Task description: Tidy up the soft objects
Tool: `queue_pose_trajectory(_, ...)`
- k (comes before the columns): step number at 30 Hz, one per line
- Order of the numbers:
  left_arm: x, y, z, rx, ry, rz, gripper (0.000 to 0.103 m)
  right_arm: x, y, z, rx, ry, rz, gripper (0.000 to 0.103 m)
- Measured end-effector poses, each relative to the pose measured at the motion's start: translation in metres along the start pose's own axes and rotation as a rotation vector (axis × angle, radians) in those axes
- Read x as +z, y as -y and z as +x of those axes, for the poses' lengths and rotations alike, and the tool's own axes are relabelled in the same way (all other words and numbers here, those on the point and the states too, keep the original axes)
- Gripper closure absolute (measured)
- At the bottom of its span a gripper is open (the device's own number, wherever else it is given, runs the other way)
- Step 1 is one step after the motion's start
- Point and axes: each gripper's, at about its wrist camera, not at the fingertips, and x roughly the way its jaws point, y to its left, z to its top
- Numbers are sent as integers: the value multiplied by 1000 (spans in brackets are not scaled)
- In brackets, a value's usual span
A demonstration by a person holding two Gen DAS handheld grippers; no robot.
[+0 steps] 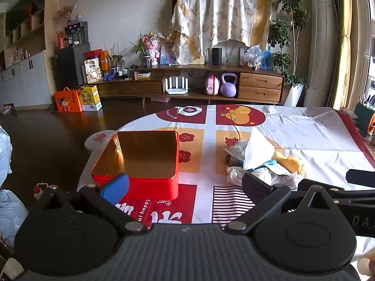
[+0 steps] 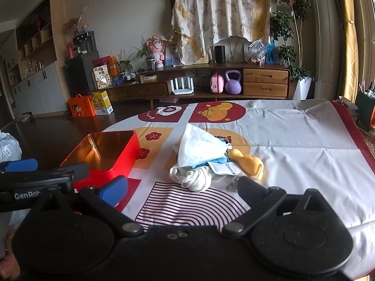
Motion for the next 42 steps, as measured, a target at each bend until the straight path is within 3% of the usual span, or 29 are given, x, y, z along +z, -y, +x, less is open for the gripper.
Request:
queue_pose_trajectory(26, 1, -3, -13, -14, 51, -10, 0, 1, 1, -8, -10, 40, 20, 3)
queue_pose_trajectory(42, 0, -8, -7, -22, 16, -36, 0, 1, 2, -8, -10, 40, 21, 3)
